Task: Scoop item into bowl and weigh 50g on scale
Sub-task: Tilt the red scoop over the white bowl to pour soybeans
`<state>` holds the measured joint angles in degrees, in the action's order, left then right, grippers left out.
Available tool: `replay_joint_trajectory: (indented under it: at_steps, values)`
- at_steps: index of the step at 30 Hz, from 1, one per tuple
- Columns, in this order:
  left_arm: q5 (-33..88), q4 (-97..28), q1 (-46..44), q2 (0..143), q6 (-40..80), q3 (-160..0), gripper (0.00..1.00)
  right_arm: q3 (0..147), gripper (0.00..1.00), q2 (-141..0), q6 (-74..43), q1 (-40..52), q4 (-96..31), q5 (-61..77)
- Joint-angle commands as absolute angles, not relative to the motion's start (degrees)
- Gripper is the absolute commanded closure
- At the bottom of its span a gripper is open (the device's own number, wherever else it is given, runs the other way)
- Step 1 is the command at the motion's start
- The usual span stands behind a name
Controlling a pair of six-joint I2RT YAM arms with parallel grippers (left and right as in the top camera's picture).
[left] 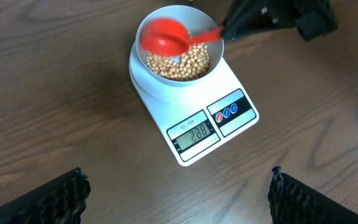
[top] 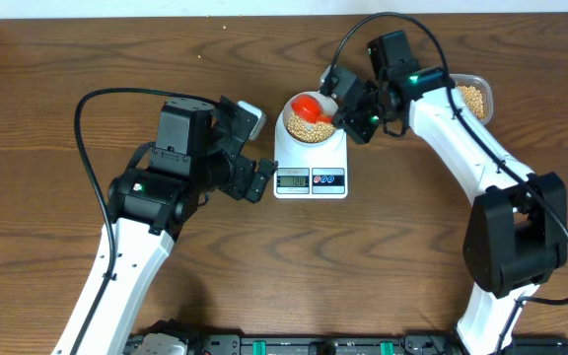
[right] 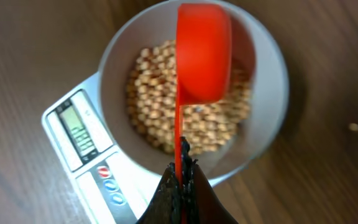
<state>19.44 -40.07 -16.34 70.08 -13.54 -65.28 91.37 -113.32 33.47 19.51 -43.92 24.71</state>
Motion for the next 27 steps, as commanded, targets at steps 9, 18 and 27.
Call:
replay_joint_trajectory:
  at_steps: [9,18,27]
  values:
    - [20.12,-40.07,-16.47,70.11,-13.67,-65.10,0.06,91.07,0.99,-113.93,33.93,21.08,-46.46,24.12]
    - [20.12,-40.07,-16.47,70.11,-13.67,-65.10,0.06,91.50,0.99,-113.91,32.80,20.23,-47.51,25.50]
    - [20.10,-40.07,-16.47,70.11,-13.67,-65.10,0.05,93.67,0.99,-113.91,28.69,17.43,-46.92,29.74]
